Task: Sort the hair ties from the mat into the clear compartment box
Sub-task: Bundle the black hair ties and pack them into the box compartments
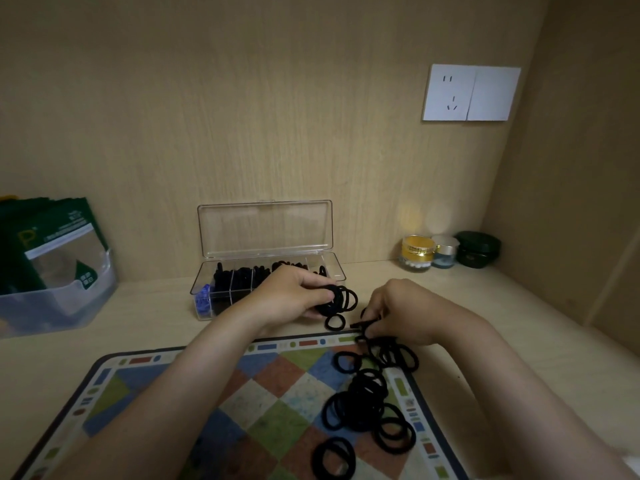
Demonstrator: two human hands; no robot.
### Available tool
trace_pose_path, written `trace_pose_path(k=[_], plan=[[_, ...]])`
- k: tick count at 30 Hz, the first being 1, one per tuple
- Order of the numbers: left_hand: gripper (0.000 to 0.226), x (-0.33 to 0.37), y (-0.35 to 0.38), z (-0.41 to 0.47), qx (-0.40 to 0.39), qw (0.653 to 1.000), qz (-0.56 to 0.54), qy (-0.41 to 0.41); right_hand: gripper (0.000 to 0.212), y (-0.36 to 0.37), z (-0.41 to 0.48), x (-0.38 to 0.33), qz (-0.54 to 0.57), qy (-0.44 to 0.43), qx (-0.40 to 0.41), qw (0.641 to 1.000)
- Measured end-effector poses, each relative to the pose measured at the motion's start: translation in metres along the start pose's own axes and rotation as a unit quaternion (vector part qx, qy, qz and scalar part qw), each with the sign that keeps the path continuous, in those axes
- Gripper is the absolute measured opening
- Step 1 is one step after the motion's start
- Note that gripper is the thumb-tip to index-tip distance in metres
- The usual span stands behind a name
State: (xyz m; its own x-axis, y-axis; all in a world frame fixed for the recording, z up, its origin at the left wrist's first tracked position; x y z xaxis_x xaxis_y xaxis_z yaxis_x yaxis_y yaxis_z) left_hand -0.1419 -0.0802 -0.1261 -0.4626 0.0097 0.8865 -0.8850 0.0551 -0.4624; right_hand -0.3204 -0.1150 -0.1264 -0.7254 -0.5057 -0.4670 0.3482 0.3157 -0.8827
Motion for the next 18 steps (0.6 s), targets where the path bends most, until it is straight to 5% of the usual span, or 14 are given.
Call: trace_pose_path(k=[6, 12, 16, 18], plan=[[0.028, 0.000, -0.002, 0.002, 0.019, 1.000, 0.011, 0.015, 0.012, -0.015, -0.004, -0.006, 0.160, -0.041, 0.078, 0.983], [0.028, 0.001, -0.002, 0.004, 0.066, 0.998, -0.004, 0.021, 0.015, -0.013, -0.010, -0.017, 0.415, -0.056, 0.005, 0.908], [0.024, 0.002, 0.001, 0.004, 0.073, 0.997, -0.007, 0.019, 0.019, -0.009, -0.007, -0.026, 0.494, -0.063, 0.007, 0.867], [0.023, 0.003, 0.005, 0.004, 0.052, 0.997, -0.046, 0.016, 0.017, -0.009, -0.004, -0.025, 0.474, -0.046, 0.065, 0.877]])
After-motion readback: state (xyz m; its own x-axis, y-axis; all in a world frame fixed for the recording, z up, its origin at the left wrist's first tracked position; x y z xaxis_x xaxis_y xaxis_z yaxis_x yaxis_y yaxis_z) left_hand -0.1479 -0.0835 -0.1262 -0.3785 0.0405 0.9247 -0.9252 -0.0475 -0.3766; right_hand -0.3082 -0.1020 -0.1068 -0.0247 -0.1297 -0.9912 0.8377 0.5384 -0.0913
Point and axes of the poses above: each hand's wrist, its own z-axis towards the middle knuckle, its own y-axis out of the palm, x = y × z, the point moved 5 cm from there along z, towards the middle knuckle, and after that the axes turned 7 degrees about z, right-handed, at the moved point
